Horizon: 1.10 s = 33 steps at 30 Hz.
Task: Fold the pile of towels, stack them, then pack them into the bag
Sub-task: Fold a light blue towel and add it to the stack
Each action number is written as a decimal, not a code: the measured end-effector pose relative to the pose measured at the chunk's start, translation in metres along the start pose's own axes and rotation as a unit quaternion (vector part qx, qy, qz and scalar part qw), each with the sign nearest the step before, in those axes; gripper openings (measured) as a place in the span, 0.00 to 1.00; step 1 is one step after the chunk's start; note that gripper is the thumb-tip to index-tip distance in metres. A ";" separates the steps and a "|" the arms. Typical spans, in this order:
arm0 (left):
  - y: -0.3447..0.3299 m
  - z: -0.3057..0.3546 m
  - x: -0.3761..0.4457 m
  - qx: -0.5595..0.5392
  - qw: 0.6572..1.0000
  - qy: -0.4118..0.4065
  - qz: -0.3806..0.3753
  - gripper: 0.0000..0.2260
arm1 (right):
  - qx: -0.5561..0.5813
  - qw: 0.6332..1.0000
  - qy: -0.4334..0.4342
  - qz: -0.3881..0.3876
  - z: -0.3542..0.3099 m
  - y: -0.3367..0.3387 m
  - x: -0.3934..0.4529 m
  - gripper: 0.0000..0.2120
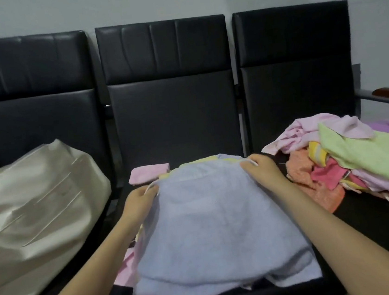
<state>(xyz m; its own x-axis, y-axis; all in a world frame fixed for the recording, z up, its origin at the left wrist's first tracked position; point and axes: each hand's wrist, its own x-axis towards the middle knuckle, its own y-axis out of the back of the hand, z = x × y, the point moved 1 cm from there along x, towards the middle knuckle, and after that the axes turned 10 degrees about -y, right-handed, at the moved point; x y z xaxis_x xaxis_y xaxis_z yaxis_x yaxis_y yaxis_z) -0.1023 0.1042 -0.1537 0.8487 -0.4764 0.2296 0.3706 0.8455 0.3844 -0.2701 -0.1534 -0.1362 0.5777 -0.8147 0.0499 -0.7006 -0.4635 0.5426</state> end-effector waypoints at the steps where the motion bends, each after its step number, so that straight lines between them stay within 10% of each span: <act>1: -0.002 -0.003 0.003 0.007 1.000 -0.001 -0.005 0.11 | -0.024 1.000 0.001 -0.020 0.006 -0.004 0.003 0.13; 10: -0.018 0.005 0.047 0.018 1.000 -0.022 -0.009 0.13 | 0.020 0.998 0.030 -0.053 0.015 0.019 0.005 0.09; 24: -0.033 0.001 0.077 0.127 0.966 -0.017 -0.225 0.19 | 0.094 0.986 -0.023 -0.138 0.053 0.035 0.012 0.20; 33: 0.030 0.055 0.063 0.119 0.980 -0.137 -0.084 0.14 | 0.228 0.973 -0.022 0.026 -0.021 0.047 -0.008 0.06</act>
<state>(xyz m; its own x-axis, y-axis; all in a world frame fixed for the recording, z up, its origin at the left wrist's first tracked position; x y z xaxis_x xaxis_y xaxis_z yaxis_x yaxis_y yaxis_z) -0.0585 0.0857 -0.0782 0.6387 -0.6781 0.3636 0.3704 0.6851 0.6272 -0.2991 -0.1618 -0.0935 0.5246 -0.8509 0.0272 -0.8476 -0.5190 0.1102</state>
